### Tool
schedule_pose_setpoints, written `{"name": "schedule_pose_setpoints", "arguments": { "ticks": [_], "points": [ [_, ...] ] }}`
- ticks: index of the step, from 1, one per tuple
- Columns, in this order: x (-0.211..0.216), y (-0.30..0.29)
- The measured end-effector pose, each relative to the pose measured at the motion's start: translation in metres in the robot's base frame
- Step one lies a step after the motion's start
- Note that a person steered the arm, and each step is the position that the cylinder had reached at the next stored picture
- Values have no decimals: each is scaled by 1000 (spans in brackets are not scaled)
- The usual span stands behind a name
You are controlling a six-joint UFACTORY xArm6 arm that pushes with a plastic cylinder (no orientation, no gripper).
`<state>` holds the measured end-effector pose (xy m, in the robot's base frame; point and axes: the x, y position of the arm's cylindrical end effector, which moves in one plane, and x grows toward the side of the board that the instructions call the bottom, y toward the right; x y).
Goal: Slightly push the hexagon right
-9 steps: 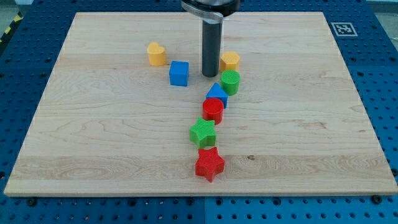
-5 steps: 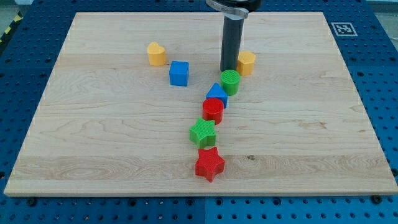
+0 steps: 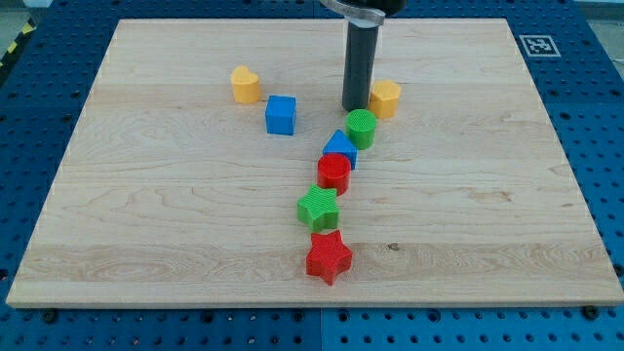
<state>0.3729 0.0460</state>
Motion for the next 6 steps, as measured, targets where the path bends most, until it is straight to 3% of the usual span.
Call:
{"name": "schedule_pose_setpoints", "arguments": {
  "ticks": [3,5,6],
  "points": [
    [7,-1],
    [-50,-1],
    [-62,38]
  ]
}}
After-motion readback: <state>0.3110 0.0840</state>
